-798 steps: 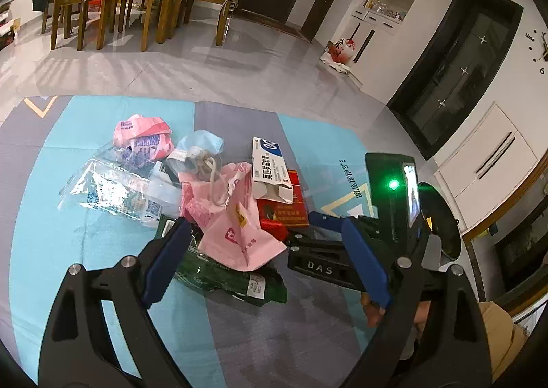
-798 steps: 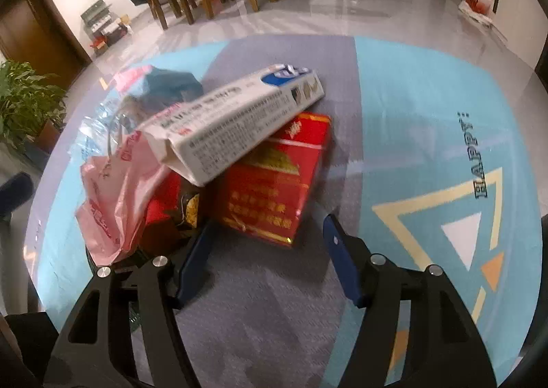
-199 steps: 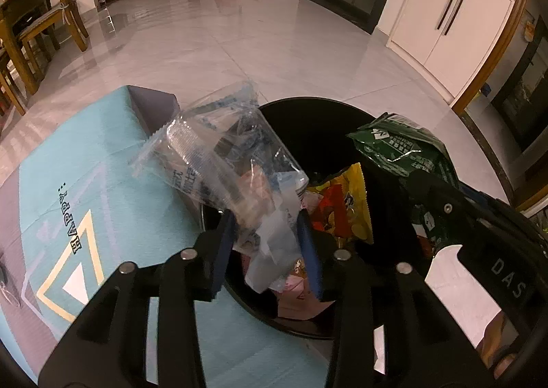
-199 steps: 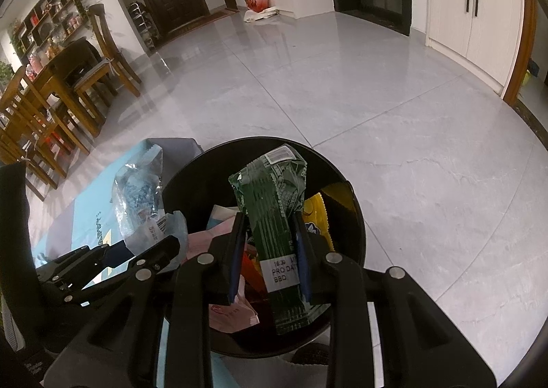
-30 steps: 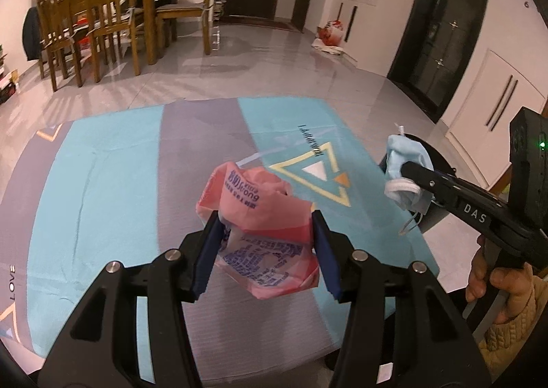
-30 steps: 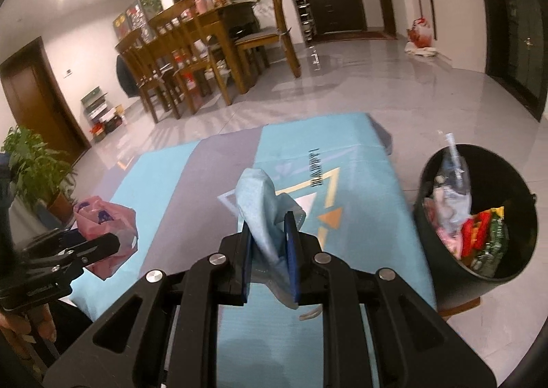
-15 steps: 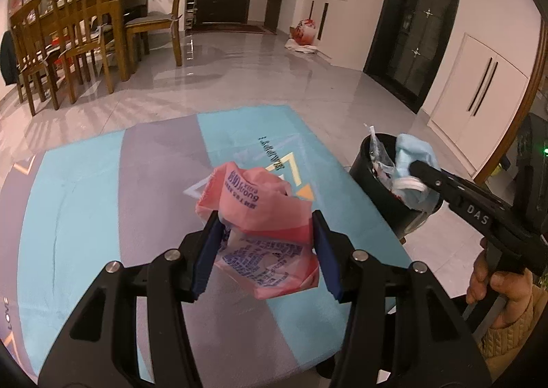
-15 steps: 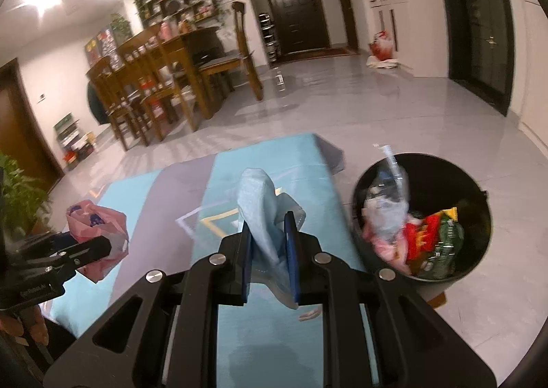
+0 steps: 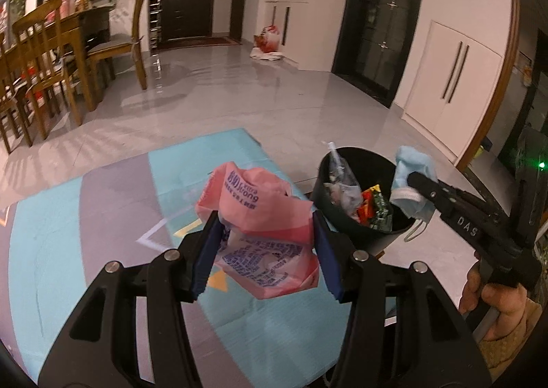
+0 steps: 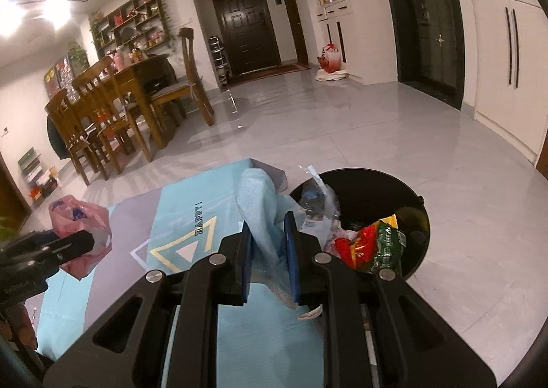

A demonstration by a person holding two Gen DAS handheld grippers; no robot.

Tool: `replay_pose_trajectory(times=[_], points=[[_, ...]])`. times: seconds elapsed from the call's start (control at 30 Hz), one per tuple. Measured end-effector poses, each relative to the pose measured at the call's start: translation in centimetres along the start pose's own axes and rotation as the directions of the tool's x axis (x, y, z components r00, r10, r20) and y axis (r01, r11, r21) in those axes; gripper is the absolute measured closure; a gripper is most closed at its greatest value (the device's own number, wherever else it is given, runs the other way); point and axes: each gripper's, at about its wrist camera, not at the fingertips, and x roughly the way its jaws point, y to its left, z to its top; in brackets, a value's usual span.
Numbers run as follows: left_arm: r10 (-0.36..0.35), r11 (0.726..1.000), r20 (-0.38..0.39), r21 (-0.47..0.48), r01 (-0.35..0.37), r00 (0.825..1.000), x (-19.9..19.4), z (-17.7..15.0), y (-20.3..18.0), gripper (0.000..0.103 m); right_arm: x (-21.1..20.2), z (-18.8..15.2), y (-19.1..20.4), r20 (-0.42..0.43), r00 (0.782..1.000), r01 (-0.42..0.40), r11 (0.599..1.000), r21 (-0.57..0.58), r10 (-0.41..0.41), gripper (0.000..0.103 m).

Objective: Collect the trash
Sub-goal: 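Carry the pink bag with the left tool while the right tool carries the mask over the bucket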

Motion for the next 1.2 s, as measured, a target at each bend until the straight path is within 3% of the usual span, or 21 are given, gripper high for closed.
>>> replay_pose_trajectory(times=[0.83,1.1,1.2], points=[[-0.119,0.99,-0.033,0.07,0.121,0.992,5.6,2.0,-5.7,0.049,-1.2,-0.2,-5.1,0.003,0.995,0.102,0.99,0.1,-0.103,0.084],[-0.224,0.97,-0.062,0.083,0.229,0.972,9.2,4.1,-9.1,0.049,-0.7,1.8,-8.0,0.001,0.991,0.132,0.976,0.175,-0.134,0.084],[-0.264,0.959,-0.069,0.085,0.27,0.962,10.1,4.9,-9.9,0.049,-0.6,3.4,-9.0,0.014,0.993,0.108,0.972,0.208,-0.113,0.084]])
